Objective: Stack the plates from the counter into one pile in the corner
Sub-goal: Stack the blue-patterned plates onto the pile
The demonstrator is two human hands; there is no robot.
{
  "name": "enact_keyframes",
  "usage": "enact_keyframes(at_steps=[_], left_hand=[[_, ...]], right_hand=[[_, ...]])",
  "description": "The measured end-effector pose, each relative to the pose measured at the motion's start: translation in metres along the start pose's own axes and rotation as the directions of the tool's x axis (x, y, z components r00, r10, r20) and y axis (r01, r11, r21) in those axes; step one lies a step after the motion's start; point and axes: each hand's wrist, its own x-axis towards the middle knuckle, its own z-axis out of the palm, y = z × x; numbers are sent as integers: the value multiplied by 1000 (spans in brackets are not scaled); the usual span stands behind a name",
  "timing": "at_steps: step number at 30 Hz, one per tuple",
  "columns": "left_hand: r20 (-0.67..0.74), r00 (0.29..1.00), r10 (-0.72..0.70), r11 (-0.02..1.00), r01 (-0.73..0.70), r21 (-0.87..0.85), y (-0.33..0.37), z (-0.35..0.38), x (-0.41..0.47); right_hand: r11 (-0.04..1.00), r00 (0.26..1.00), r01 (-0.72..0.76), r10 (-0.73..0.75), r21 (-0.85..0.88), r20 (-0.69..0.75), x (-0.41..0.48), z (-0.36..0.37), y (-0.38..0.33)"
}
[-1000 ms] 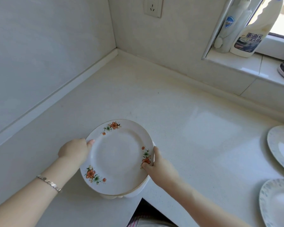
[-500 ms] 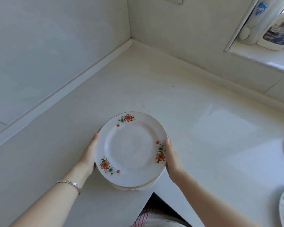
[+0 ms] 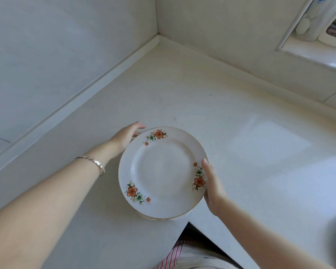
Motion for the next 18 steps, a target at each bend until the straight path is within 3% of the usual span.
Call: enact_keyframes(at_steps=[3, 9, 12, 14, 18], left_hand=[[125, 991, -42, 954, 3, 298, 22, 16, 18], [6, 999, -39, 790, 27, 612, 36, 34, 26], [18, 997, 81, 657, -66, 751, 54, 50, 19], [50, 969, 243, 599, -190, 778, 69, 79, 15], [189, 872, 451, 615, -457, 642, 94, 166, -9]], right_hand=[[1000, 1000, -30, 30, -7, -11, -1, 2, -4], [996, 1000, 0, 3, -93, 31, -11, -8, -8], [987, 998, -55, 53, -148, -21, -15, -27, -10], [977, 994, -88, 72, -196, -86, -23, -48, -17], [962, 979, -65, 9, -266, -205, -54, -109, -30]])
